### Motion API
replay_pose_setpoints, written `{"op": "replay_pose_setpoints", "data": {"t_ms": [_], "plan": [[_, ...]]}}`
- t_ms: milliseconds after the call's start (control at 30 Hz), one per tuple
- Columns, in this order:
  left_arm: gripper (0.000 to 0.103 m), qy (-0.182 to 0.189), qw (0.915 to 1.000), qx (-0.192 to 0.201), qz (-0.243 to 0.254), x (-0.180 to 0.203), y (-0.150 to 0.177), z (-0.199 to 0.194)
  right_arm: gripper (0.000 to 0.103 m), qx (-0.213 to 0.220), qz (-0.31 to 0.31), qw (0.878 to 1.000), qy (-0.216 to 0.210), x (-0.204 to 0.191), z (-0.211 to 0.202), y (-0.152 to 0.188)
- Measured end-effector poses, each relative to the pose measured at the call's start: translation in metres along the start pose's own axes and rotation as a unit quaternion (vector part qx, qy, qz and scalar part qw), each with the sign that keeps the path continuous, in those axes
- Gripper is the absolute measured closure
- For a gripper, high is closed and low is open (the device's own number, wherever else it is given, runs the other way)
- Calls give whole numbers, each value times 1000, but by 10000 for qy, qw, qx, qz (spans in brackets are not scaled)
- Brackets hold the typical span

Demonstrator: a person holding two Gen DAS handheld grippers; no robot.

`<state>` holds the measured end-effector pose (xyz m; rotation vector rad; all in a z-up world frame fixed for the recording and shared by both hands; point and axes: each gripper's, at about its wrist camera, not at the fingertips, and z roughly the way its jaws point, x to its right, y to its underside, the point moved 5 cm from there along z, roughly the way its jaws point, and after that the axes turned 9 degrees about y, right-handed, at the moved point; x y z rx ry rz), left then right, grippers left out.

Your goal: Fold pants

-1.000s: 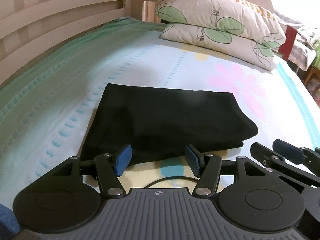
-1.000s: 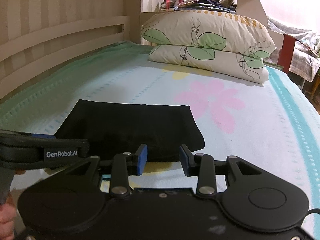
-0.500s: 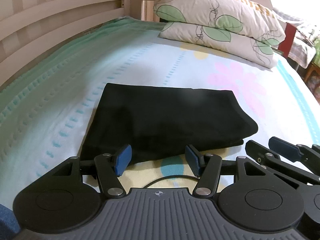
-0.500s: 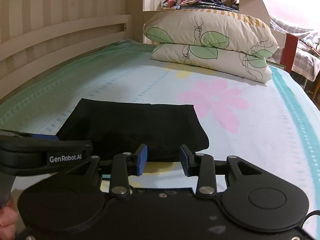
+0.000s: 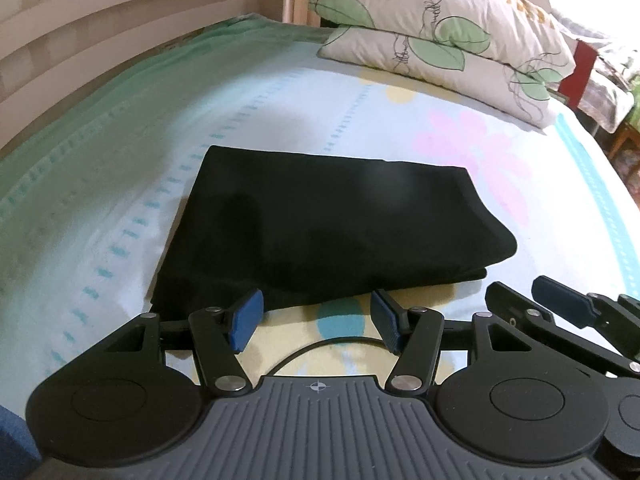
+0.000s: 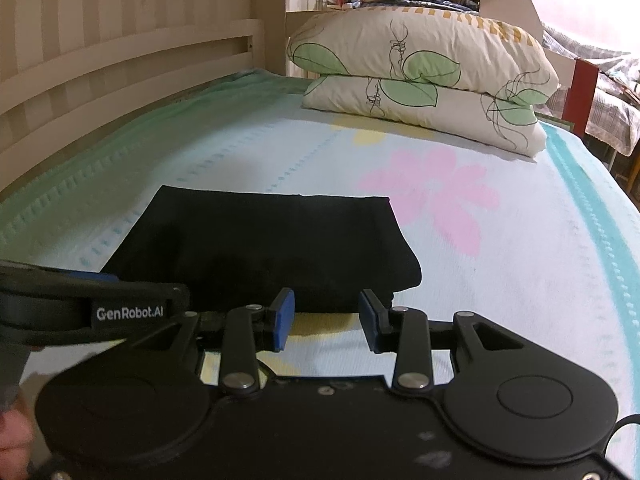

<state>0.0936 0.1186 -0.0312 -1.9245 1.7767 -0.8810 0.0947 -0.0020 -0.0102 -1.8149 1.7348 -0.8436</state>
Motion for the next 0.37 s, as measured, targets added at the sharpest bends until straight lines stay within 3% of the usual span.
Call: {"op": "replay_pose_setpoints", "data": {"t_ms": [367], "plan": [[45,-134,9999,76,-23,-1,0,-2,65,23,-8,10000,-53,1,0,-1]]}}
